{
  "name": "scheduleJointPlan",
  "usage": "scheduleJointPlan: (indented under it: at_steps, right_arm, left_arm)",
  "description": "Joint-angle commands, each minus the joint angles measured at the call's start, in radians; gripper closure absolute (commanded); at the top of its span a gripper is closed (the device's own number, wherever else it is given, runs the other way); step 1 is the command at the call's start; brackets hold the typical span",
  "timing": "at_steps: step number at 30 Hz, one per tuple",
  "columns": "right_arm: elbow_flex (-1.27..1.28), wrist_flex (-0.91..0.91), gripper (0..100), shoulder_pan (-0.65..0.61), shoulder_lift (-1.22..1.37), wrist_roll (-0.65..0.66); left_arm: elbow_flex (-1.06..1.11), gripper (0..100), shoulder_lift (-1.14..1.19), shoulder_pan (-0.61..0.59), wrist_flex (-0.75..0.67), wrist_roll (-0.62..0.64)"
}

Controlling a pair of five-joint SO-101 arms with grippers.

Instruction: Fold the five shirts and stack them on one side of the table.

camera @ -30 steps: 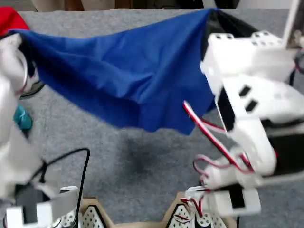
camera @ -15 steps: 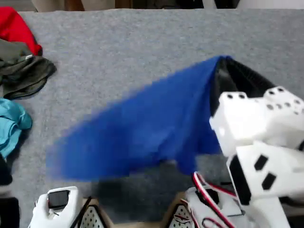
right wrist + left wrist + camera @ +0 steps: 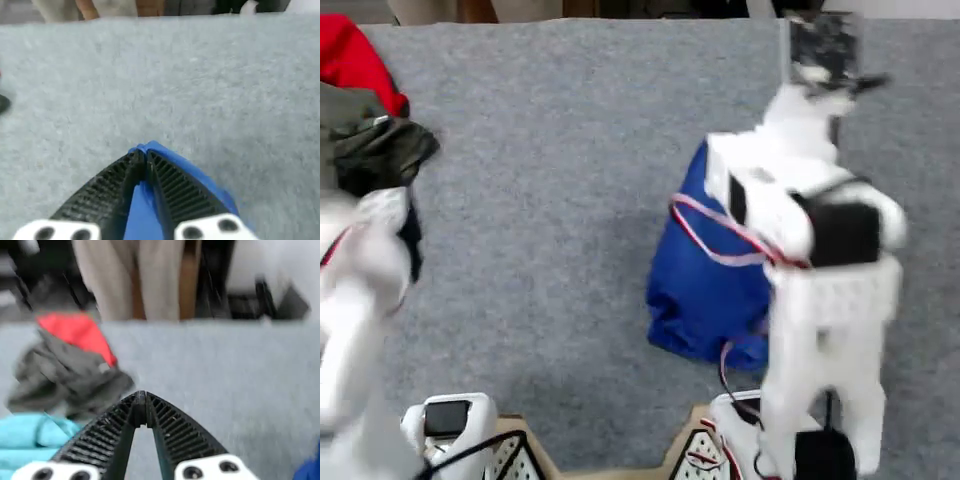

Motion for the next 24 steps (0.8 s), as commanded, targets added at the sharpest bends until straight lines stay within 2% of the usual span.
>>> scheduleJointPlan:
  at_steps: [1,4,9,18,22,24]
  right_arm:
    - [0.147,-0.324,99.2,0.062,0.090,0.058]
    - [0.196,-0.522,99.2,0.142,0.189,0.095]
    - [0.156,-0.680,99.2,0.269,0.364,0.141]
    - [-0.036,-0.707,99.0,0.444,0.653,0.261]
    - [-0.110,-0.666,98.8,0.481,0.716,0.304]
    - [-0.137,-0.623,94.3,0.490,0.722,0.311]
  left_arm:
    - [0.203,98,-0.010,0.020,-0.114,0.008]
    - [0.285,98,-0.007,0.020,-0.166,0.069]
    - [0.390,98,-0.004,0.046,-0.221,0.083]
    - [0.436,98,0.001,0.209,-0.224,0.081]
    - [0.443,98,0.002,0.305,-0.219,0.086]
    - [0.482,98,0.002,0.358,-0.226,0.124]
